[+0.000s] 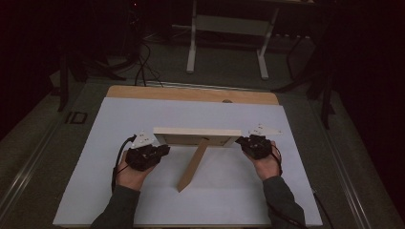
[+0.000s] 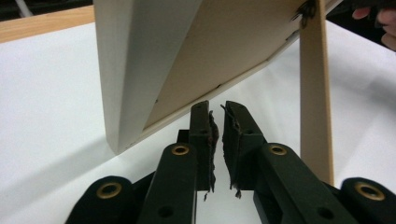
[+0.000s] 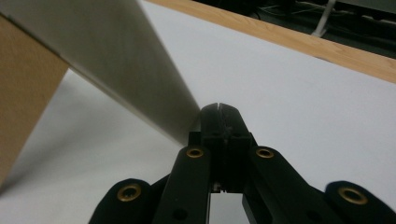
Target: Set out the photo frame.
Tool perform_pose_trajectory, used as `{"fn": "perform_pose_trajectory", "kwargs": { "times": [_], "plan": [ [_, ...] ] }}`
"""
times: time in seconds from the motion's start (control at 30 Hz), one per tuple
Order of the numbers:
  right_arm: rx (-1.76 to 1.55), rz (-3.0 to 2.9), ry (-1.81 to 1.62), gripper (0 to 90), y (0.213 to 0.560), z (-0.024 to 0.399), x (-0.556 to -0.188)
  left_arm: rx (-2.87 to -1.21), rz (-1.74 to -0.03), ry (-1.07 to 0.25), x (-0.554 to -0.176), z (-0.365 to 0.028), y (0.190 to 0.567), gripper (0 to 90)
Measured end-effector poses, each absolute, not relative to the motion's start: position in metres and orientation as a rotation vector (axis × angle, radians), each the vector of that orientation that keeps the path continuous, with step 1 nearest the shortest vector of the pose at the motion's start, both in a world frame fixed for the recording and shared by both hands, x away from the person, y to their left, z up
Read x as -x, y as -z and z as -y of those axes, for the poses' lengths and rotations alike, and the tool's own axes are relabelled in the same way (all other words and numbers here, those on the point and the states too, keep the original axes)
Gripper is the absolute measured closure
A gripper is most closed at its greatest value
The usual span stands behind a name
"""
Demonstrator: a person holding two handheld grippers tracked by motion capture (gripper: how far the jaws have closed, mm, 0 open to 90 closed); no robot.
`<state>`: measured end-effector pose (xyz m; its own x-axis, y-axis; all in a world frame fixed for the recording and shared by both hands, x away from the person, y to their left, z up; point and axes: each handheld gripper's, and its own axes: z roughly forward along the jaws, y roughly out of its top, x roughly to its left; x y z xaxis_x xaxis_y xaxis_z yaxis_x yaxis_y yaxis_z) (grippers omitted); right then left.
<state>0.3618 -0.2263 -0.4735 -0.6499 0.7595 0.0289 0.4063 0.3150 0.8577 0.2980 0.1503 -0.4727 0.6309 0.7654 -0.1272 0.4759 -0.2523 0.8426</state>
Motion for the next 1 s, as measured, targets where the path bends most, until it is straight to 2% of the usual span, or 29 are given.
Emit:
{"fn": "perform_pose_trajectory", "kwargs": {
  "times": [0.23,1.0],
  "plan": [
    [-1.061,-2.197,-1.314,90.0,0.471,0.227,-0.368,-1.909,-0.998,-0.411,-0.301,-0.149,0.474,89.7],
    [-1.063,-2.214,-1.329,90.0,0.472,0.227,-0.369,-1.891,-1.036,-0.439,-0.313,-0.145,0.475,90.0]
  ]
}}
